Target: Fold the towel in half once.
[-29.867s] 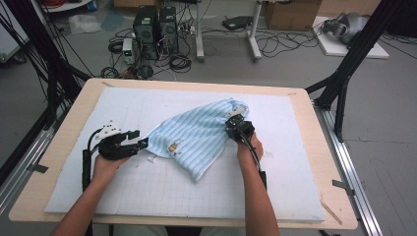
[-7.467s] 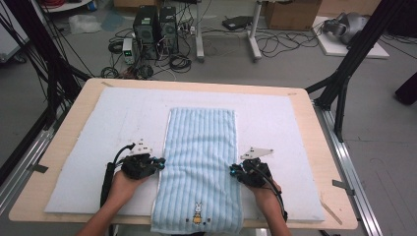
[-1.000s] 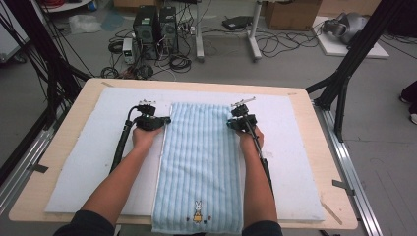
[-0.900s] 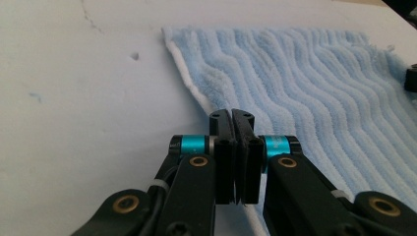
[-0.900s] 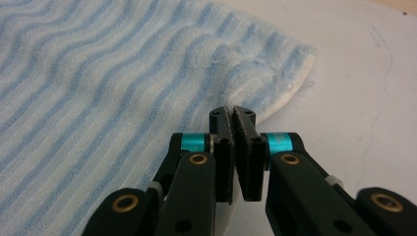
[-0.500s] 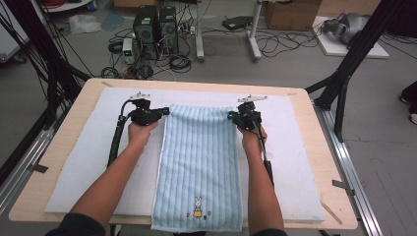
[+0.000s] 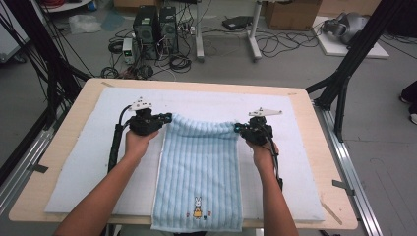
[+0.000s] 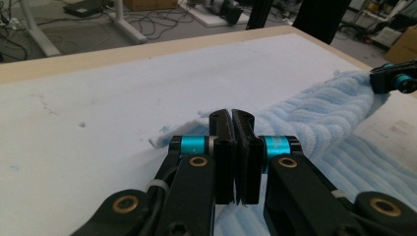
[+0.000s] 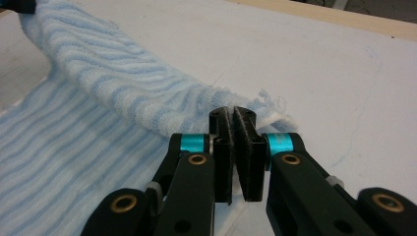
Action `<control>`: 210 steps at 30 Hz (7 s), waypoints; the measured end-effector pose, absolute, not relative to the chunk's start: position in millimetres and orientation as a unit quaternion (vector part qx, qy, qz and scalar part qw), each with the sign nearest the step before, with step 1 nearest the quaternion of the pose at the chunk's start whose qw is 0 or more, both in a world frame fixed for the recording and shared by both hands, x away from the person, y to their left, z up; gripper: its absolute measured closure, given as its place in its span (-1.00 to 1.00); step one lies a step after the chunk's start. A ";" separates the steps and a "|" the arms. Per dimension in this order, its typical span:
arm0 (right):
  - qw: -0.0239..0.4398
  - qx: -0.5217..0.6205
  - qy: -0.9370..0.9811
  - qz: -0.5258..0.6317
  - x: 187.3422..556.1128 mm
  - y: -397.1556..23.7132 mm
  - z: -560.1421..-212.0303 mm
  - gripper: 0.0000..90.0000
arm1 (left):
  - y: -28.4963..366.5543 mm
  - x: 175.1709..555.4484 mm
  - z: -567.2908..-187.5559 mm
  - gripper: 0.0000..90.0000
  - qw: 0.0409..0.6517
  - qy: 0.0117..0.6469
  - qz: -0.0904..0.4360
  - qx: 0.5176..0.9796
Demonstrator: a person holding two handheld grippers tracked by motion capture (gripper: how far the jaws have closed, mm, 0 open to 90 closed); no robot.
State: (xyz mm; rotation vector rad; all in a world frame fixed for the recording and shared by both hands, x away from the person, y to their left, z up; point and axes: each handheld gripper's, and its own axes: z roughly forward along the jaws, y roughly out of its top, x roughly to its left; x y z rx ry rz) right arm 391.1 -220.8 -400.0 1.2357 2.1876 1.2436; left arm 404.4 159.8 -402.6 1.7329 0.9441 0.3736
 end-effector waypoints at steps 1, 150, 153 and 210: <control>0.167 0.433 0.768 0.441 387.4 -221.7 -401.3 0.92 | 160.0 401.8 -404.7 0.94 0.538 0.394 0.154 0.729; 0.221 0.476 0.776 0.351 414.1 -189.1 -428.9 0.90 | 169.2 452.1 -430.8 0.92 0.476 0.469 0.122 0.734; 0.228 0.479 0.770 0.354 420.0 -188.7 -430.2 0.90 | 169.8 454.5 -432.5 0.92 0.488 0.465 0.134 0.726; 0.186 0.408 0.777 0.441 295.6 -207.5 -424.4 0.82 | 184.3 315.7 -432.9 1.00 0.522 0.363 0.088 0.766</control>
